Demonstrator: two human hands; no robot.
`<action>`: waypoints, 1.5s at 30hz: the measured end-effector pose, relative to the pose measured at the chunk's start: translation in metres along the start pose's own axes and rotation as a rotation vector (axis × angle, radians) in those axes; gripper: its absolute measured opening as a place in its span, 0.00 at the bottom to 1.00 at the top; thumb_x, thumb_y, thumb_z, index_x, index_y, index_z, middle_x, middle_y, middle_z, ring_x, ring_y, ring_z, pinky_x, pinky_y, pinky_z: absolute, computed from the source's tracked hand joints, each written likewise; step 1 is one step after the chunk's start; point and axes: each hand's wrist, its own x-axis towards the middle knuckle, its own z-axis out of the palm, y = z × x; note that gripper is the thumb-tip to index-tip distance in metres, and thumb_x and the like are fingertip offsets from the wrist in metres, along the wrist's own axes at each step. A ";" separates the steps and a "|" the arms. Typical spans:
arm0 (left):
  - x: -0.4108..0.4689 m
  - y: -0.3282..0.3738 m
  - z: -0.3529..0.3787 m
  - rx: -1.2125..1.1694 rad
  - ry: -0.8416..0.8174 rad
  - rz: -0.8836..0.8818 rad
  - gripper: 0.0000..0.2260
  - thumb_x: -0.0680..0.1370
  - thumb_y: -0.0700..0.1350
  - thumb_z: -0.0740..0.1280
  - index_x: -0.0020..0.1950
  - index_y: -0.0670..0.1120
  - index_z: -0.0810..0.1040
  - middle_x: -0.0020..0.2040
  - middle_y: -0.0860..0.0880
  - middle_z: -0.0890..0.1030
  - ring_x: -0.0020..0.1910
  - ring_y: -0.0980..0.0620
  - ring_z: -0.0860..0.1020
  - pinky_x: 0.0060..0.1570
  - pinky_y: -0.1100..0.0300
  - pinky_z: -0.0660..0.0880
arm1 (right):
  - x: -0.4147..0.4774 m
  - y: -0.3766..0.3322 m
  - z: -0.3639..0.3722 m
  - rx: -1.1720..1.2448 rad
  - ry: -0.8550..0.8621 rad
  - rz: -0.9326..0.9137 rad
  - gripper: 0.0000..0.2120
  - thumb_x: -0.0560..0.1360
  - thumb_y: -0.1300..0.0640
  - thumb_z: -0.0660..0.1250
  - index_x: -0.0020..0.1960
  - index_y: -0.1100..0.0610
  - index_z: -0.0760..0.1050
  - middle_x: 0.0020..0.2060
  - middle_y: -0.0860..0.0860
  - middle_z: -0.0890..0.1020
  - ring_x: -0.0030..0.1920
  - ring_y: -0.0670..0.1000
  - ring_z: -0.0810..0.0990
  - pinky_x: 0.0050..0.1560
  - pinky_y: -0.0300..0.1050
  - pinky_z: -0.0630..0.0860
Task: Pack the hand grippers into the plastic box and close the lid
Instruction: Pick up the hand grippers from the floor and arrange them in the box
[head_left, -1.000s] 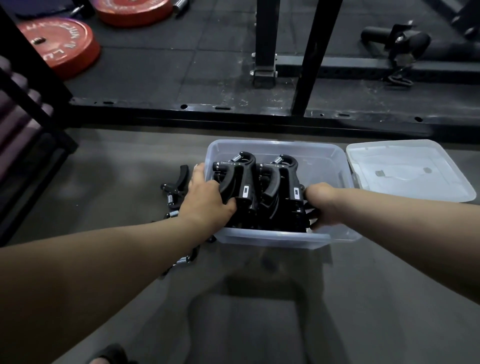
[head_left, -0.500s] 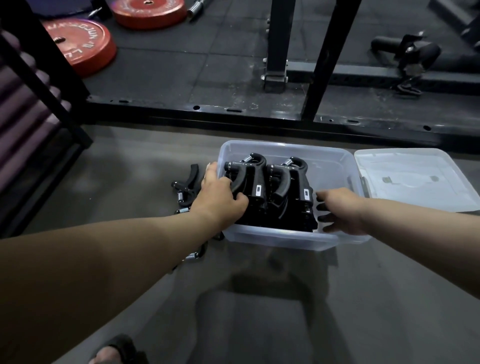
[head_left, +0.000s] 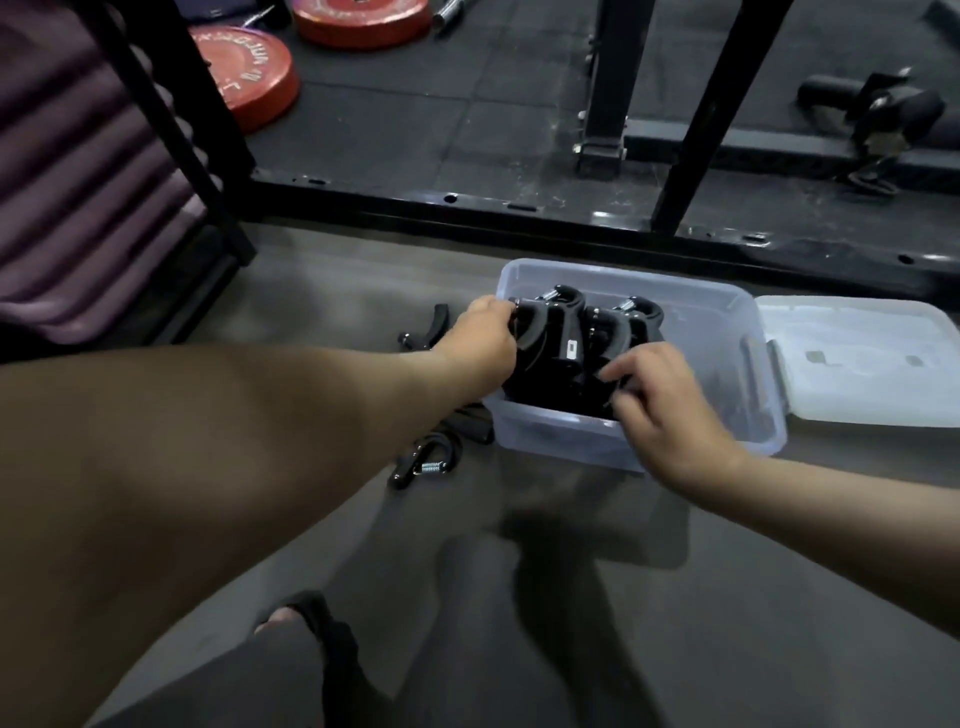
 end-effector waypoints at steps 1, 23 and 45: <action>0.004 -0.002 -0.002 0.040 -0.001 0.003 0.16 0.77 0.41 0.55 0.61 0.43 0.73 0.63 0.42 0.72 0.63 0.42 0.71 0.64 0.49 0.69 | 0.000 -0.008 0.010 -0.006 -0.067 -0.097 0.10 0.72 0.62 0.60 0.52 0.57 0.76 0.48 0.50 0.73 0.52 0.49 0.73 0.58 0.46 0.71; 0.048 -0.032 -0.006 0.222 -0.081 0.264 0.25 0.82 0.48 0.53 0.80 0.47 0.54 0.80 0.46 0.46 0.78 0.47 0.51 0.76 0.54 0.52 | 0.030 -0.052 0.171 -0.387 -0.860 -0.209 0.21 0.75 0.61 0.61 0.68 0.58 0.64 0.67 0.57 0.66 0.67 0.59 0.67 0.65 0.51 0.66; 0.043 -0.030 0.000 0.127 -0.076 0.232 0.25 0.83 0.47 0.51 0.80 0.50 0.49 0.80 0.49 0.43 0.78 0.50 0.47 0.76 0.53 0.51 | 0.013 -0.029 0.204 -0.803 -0.767 -0.823 0.18 0.71 0.49 0.62 0.59 0.42 0.80 0.41 0.45 0.84 0.43 0.55 0.81 0.46 0.45 0.76</action>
